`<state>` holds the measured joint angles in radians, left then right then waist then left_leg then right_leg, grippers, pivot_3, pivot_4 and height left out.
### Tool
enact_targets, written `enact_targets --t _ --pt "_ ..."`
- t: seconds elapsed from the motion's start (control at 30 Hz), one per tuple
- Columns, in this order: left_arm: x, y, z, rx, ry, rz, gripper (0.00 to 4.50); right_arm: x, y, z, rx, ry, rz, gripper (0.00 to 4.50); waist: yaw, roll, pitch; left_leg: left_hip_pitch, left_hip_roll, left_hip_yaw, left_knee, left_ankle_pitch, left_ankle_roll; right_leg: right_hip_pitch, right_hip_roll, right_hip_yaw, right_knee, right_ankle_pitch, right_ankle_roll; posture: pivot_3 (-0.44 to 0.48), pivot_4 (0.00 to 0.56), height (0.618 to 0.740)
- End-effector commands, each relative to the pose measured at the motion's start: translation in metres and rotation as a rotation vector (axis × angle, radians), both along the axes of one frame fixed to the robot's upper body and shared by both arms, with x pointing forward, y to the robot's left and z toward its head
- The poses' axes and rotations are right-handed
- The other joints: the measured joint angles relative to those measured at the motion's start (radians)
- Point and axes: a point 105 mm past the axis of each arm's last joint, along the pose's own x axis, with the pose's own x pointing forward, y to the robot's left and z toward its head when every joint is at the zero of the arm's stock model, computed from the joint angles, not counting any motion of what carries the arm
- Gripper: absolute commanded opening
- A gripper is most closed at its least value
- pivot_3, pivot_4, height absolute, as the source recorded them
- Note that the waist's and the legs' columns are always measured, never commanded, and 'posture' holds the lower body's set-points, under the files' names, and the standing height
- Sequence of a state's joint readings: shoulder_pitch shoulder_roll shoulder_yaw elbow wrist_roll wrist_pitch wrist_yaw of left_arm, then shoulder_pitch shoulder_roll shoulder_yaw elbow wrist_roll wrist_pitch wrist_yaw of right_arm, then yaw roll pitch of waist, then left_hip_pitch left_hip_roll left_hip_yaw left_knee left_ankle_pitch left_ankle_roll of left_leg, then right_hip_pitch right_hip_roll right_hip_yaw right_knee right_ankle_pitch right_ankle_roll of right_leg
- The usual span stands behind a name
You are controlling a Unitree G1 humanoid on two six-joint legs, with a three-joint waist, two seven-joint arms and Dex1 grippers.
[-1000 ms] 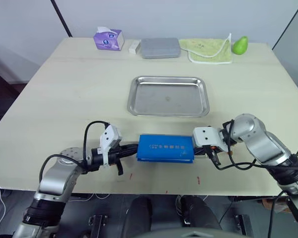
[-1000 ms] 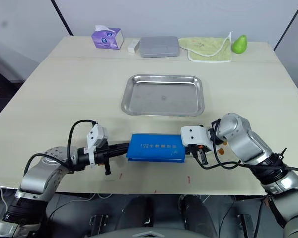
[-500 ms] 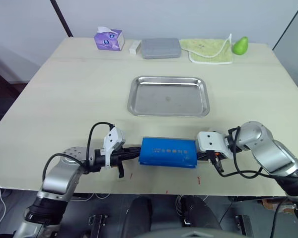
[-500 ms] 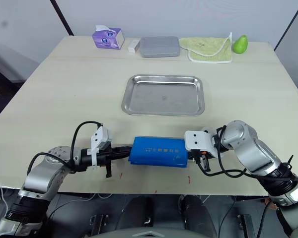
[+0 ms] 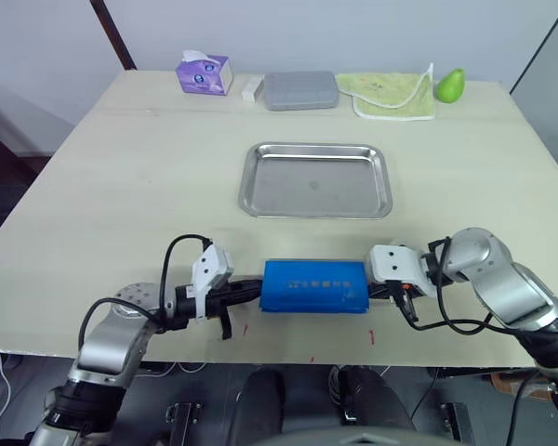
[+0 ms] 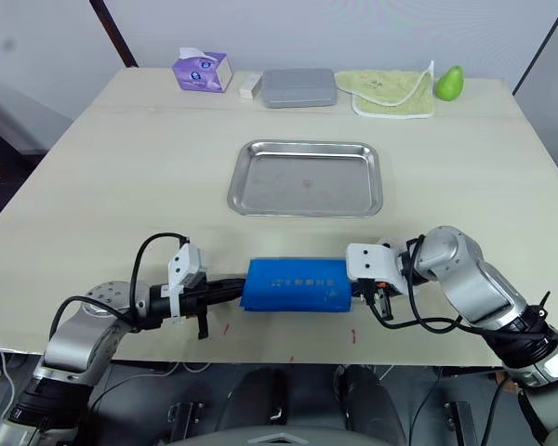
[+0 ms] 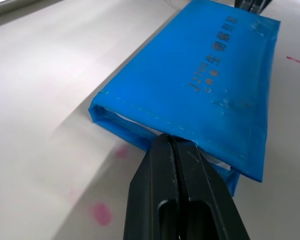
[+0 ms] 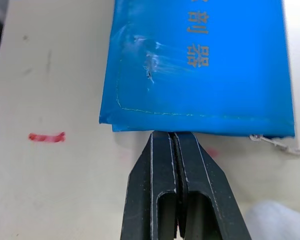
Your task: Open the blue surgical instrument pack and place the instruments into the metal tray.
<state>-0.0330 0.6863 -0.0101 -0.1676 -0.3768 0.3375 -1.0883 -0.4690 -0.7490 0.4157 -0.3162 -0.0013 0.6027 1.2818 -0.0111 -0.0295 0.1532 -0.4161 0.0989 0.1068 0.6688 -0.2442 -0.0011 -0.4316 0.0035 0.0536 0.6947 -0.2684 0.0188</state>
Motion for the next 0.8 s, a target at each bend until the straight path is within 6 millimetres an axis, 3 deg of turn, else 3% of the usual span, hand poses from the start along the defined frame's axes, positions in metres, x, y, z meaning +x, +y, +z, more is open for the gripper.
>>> enact_targets --t 0.03,0.37,0.57,0.6,0.63,0.7,0.77,0.8 --pt "-0.005 0.004 0.002 -0.054 -0.002 -0.028 0.02 0.000 -0.003 0.015 0.059 -0.047 -0.022 0.00 0.000 0.000 0.000 0.000 0.000 0.000 0.000 0.000 0.000 0.000 0.000 0.000 0.000 0.000 0.000 0.000 0.150 0.740" --pt "-0.009 0.027 0.013 -0.114 -0.027 0.000 0.02 -0.020 -0.024 0.032 0.222 -0.070 -0.089 0.00 0.000 0.000 0.000 0.000 0.000 0.000 0.000 0.000 0.000 0.000 0.000 0.000 0.000 0.000 0.000 0.000 0.150 0.740" --pt "-0.018 0.054 0.025 -0.148 -0.016 0.042 0.02 -0.048 -0.048 0.045 0.404 -0.075 -0.175 0.00 0.000 0.000 0.000 0.000 0.000 -0.001 0.000 0.000 0.000 0.001 0.000 -0.001 -0.001 0.000 0.000 0.000 0.150 0.740" --pt "-0.020 0.059 0.027 -0.157 -0.010 0.050 0.53 -0.052 -0.053 0.048 0.430 -0.079 -0.200 0.25 0.000 0.000 0.000 0.000 0.000 -0.001 0.000 0.000 0.000 0.001 0.000 -0.001 -0.001 0.000 0.000 0.000 0.150 0.740" --pt "-0.021 0.063 0.028 -0.163 -0.008 0.060 0.68 -0.056 -0.058 0.049 0.445 -0.080 -0.214 0.52 -0.001 0.000 0.000 0.000 0.000 -0.001 0.000 0.000 0.000 0.001 0.000 -0.001 -0.001 0.000 0.000 0.000 0.150 0.740" --pt "-0.022 0.070 0.030 -0.174 -0.004 0.089 1.73 -0.063 -0.069 0.050 0.462 -0.079 -0.253 1.48 -0.001 -0.001 0.000 0.001 0.000 -0.001 0.000 0.000 0.000 0.002 0.000 -0.001 -0.001 0.000 0.001 0.000 0.150 0.740" --pt "-0.023 0.079 0.032 -0.189 0.000 0.124 2.28 -0.071 -0.088 0.049 0.465 -0.084 -0.323 2.16 0.002 -0.001 0.000 0.001 0.000 -0.002 0.000 0.000 0.000 0.002 0.000 -0.001 -0.001 0.000 0.001 0.000 0.150 0.740" --pt "-0.024 0.082 0.033 -0.193 0.001 0.138 2.78 -0.075 -0.096 0.050 0.466 -0.091 -0.357 2.62 0.002 -0.001 0.000 0.000 0.000 -0.003 0.000 0.000 0.000 0.002 -0.001 -0.003 -0.001 0.000 0.001 0.000 0.150 0.740"
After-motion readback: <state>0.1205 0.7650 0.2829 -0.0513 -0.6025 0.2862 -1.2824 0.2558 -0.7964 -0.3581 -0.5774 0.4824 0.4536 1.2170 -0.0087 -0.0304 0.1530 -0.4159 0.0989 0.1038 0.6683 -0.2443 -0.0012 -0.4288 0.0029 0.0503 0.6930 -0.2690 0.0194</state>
